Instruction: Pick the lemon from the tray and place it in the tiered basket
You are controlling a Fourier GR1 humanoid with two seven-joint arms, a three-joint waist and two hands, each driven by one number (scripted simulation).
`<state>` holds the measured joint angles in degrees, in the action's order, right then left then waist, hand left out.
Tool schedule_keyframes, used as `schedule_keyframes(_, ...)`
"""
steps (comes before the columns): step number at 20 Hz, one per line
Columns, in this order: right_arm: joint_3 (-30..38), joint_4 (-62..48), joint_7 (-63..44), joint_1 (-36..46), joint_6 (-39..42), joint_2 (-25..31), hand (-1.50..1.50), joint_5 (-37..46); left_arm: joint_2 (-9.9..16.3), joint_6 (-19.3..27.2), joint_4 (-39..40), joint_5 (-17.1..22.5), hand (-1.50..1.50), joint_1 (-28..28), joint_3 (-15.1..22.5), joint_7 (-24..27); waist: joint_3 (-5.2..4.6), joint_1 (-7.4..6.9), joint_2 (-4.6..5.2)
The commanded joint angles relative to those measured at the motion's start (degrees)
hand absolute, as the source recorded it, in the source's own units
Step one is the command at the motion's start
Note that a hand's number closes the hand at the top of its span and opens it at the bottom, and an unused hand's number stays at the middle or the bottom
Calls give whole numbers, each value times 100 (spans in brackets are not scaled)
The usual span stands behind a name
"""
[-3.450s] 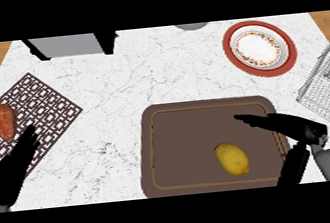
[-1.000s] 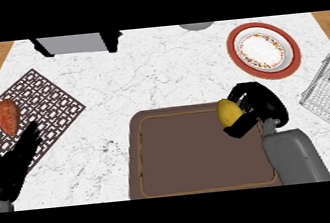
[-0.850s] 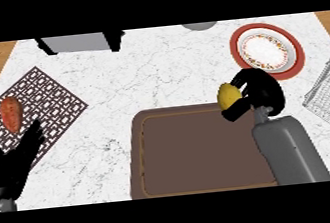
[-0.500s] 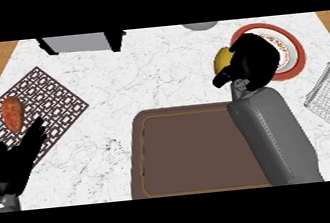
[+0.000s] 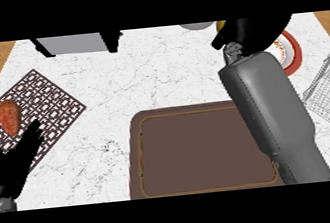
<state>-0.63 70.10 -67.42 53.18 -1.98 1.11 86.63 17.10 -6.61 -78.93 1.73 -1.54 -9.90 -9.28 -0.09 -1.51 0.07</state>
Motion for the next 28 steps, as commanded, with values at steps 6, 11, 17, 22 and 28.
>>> schedule_keyframes(6, 1140, -518, -14, 826, -584, 643, 150, 90, -50, 48, 129, -35, 0, 149, -43, -7, 9, 66, 23)
schedule_keyframes(11, 1439, -660, 761, 227, -820, 1207, 150, -28, 29, -103, -102, 27, 0, -102, -122, 23, 11, 88, 5)
schedule_keyframes(17, 2331, -1039, 1835, 415, -2004, 1803, 150, -1075, -49, -30, 201, -68, 0, 76, -109, 192, 25, 52, 56)
schedule_keyframes(22, 2651, -2121, 2615, 720, -2562, 2310, 150, -1559, -29, -68, 379, -129, 0, 208, -119, 296, 13, 17, 46)
schedule_keyframes(28, 3020, -2979, 3741, 620, -2748, 2990, 150, -2335, -99, -82, 138, -48, 0, 29, -149, 24, 14, 47, 27)
